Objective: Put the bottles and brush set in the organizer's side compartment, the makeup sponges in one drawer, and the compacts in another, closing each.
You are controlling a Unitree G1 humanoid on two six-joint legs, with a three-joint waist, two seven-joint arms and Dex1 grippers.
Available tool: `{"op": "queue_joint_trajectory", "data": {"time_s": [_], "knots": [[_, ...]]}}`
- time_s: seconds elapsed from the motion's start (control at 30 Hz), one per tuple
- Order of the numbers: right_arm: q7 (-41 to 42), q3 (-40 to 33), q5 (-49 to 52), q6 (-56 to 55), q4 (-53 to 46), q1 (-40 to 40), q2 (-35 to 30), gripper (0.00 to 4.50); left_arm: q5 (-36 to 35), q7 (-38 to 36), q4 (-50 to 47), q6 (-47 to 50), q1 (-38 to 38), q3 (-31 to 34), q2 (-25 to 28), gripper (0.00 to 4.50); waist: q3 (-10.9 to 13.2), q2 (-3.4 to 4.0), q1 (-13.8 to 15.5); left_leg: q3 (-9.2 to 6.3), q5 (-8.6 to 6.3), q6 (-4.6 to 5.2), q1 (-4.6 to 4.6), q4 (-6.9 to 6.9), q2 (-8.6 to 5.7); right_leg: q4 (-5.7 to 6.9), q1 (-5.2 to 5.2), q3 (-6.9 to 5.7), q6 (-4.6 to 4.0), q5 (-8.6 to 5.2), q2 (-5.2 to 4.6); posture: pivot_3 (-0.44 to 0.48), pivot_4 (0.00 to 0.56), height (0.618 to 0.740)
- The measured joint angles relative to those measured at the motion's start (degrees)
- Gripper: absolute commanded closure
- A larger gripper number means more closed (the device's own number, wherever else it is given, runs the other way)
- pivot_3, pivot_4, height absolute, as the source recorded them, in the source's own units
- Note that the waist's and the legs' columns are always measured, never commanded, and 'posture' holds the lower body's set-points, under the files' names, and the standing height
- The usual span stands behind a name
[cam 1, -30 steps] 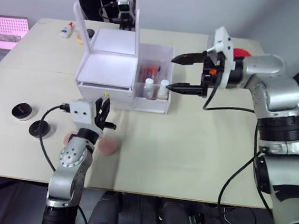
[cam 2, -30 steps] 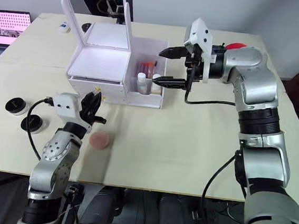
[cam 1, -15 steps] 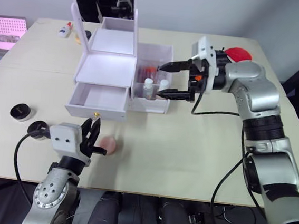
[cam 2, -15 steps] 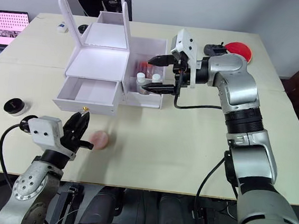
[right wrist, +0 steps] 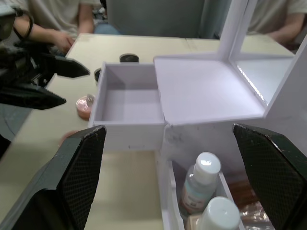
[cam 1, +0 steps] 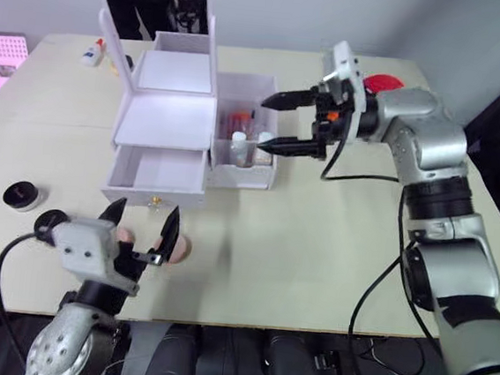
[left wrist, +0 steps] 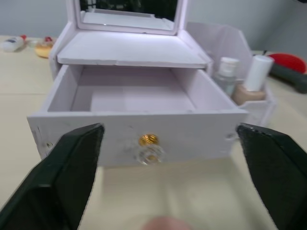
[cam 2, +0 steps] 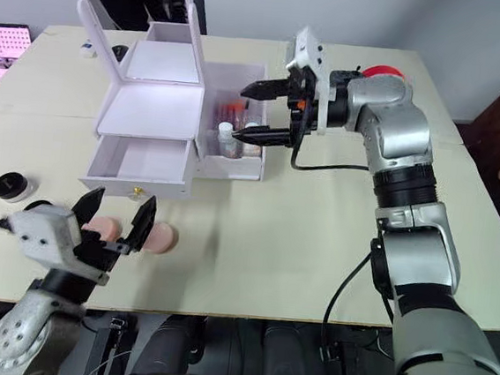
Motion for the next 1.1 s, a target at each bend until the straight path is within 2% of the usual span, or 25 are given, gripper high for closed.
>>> {"op": "queue_joint_trajectory", "data": {"time_s": [0.1, 0.23, 0.37, 0.47, 0.53, 0.63, 0.7, 0.83, 0.93, 1.1], "knots": [[2.1, -0.8, 0.9, 1.2, 2.7, -2.0, 0.2, 0.00, -3.3, -1.6, -0.2, -6.3, 7.3, 1.0, 2.2, 0.06, 0.0, -0.01, 0.1, 0.00, -0.05, 0.06, -0.01, -0.02, 0.00, 0.00, -0.07, 0.00, -0.01, -0.04, 0.01, 0.000, 0.150, 0.740], [7.5, -0.8, 1.9, 3.5, 4.7, -3.7, -0.5, 0.00, -9.3, -9.5, -0.3, -14.2, 23.3, 11.0, 6.7, 0.06, 0.0, -0.04, 0.0, 0.07, -0.08, 0.01, -0.04, 0.06, 0.02, -0.02, -0.19, 0.01, -0.05, -0.08, -0.09, 0.000, 0.150, 0.740], [10.4, 2.7, 5.6, 5.5, 3.2, -4.7, -3.9, 0.00, -16.7, -23.4, 2.1, -18.7, 36.6, 22.0, 11.1, 0.06, 0.0, -0.03, -0.3, 0.10, -0.24, -0.22, -0.24, 0.14, 0.07, -1.06, -0.34, -0.19, 0.00, -0.11, -0.18, 0.000, 0.150, 0.740], [10.7, 5.7, 9.3, 7.0, 1.5, -4.7, -6.9, 0.00, -20.9, -33.0, 9.0, -21.3, 40.8, 30.9, 13.2, 0.06, 0.0, 0.06, -1.4, 0.23, -0.25, -0.23, -0.90, 0.17, 0.03, -1.78, -0.51, -0.34, -0.22, 0.02, -0.39, 0.000, 0.150, 0.740], [10.7, 7.4, 11.0, 7.5, 0.6, -4.6, -8.8, 0.00, -22.5, -37.4, 13.6, -22.1, 41.1, 35.6, 15.2, 0.06, 0.0, 0.03, -1.6, 0.67, -0.29, -0.14, -1.02, 0.17, -0.15, -1.75, -0.61, -0.31, -0.65, 0.30, -0.77, 0.000, 0.150, 0.740], [10.8, 9.0, 11.4, 6.8, -0.4, -2.0, -12.9, 0.00, -26.6, -43.4, 22.9, -21.6, 40.3, 44.3, 19.0, 0.06, -0.1, -0.20, -1.4, 0.80, -0.46, 0.12, -1.02, 0.19, -0.20, -1.66, -0.75, -0.31, -0.66, 0.33, -0.86, 0.000, 0.150, 0.740], [10.8, 8.9, 11.2, 6.6, -0.7, 0.1, -13.9, 0.00, -28.3, -44.6, 23.8, -20.9, 38.6, 46.2, 19.6, 0.06, -0.1, -0.24, -1.2, 0.83, -0.55, 0.11, -1.00, 0.18, -0.19, -1.51, -0.66, -0.31, -0.64, 0.34, -0.85, 0.000, 0.150, 0.740], [10.7, 8.4, 9.7, 7.3, -2.5, 3.3, -14.9, 0.00, -29.5, -45.3, 22.3, -18.5, 34.9, 46.6, 21.6, 0.06, -0.1, -0.27, -1.2, 0.84, -0.55, 0.11, -0.93, 0.21, -0.11, -0.69, -0.91, -0.29, -0.26, 0.11, -0.75, 0.000, 0.150, 0.740], [9.6, 7.3, 7.6, 7.3, -3.7, 4.3, -15.8, 0.00, -30.6, -43.2, 18.5, -15.3, 31.9, 46.2, 22.7, 0.06, -0.1, -0.26, -1.3, 0.74, -0.54, 0.12, -0.70, 0.22, 0.07, -0.28, -0.92, -0.29, -0.22, 0.09, -0.55, 0.000, 0.150, 0.740], [8.8, 6.0, 6.5, 7.5, -9.6, 5.7, -15.9, 0.00, -29.5, -35.2, 8.2, -8.5, 24.8, 37.4, 23.7, 0.06, -0.1, -0.26, -1.4, 0.73, -0.52, 0.10, -0.19, 0.34, 0.24, 0.17, -0.66, -0.23, -0.22, 0.08, -0.40, 0.000, 0.150, 0.740]]}}
